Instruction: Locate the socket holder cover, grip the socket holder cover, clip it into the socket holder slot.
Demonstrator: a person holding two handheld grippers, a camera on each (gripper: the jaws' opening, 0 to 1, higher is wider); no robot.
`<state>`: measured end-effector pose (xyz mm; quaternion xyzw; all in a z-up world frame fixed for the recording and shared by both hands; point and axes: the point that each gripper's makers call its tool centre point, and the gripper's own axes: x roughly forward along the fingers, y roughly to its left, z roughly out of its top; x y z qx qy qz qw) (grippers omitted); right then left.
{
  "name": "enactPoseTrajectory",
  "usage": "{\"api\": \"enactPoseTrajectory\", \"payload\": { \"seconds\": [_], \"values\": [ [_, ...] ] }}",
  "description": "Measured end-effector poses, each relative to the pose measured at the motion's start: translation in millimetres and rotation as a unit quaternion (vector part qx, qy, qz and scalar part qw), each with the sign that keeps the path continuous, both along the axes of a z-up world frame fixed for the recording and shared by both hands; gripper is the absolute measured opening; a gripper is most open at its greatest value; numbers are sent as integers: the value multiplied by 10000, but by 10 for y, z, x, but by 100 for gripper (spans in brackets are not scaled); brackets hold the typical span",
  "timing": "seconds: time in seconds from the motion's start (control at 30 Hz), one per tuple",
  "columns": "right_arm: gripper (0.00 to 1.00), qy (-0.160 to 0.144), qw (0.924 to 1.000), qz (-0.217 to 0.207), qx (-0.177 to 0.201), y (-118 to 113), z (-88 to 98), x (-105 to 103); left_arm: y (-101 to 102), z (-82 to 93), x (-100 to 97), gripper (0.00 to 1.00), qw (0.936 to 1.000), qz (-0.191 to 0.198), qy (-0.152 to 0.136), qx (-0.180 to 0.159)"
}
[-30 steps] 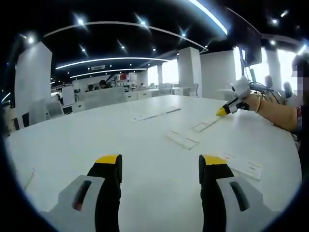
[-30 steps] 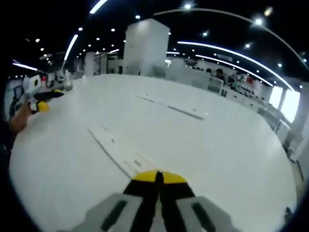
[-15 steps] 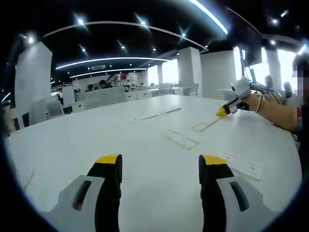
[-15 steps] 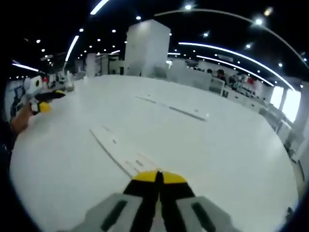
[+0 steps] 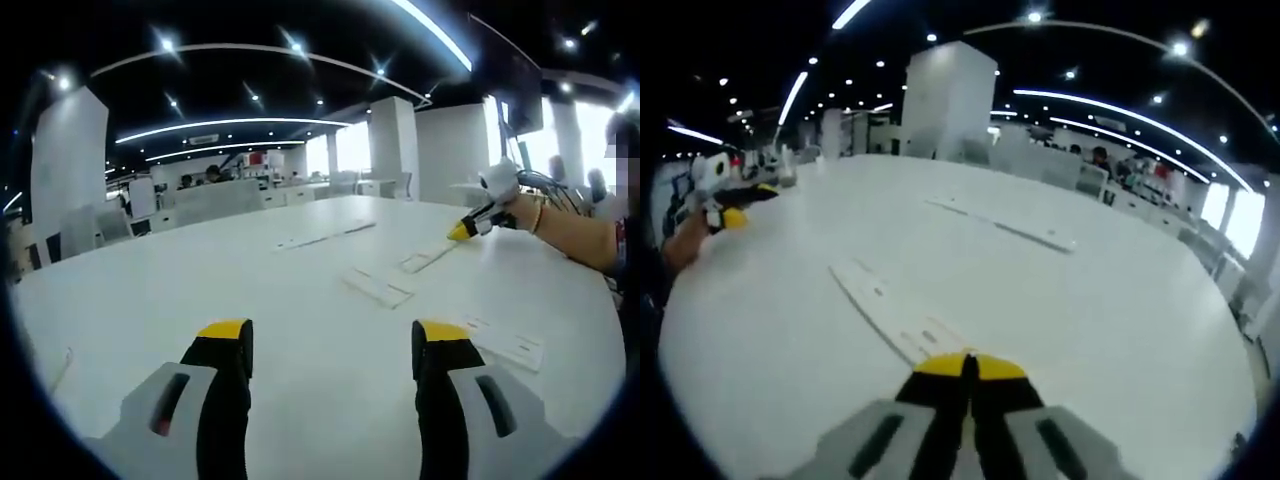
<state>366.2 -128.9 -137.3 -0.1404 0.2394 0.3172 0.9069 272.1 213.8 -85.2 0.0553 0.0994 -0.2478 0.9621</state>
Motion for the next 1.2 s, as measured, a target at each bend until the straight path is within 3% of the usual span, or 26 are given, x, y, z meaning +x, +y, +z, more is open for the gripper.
{"api": "enactPoseTrajectory", "payload": {
  "seconds": [1.2],
  "values": [
    [4, 48, 9988, 374, 303, 143, 4, -62, -9, -29, -2, 64, 10000, 0, 44, 39]
  ]
}}
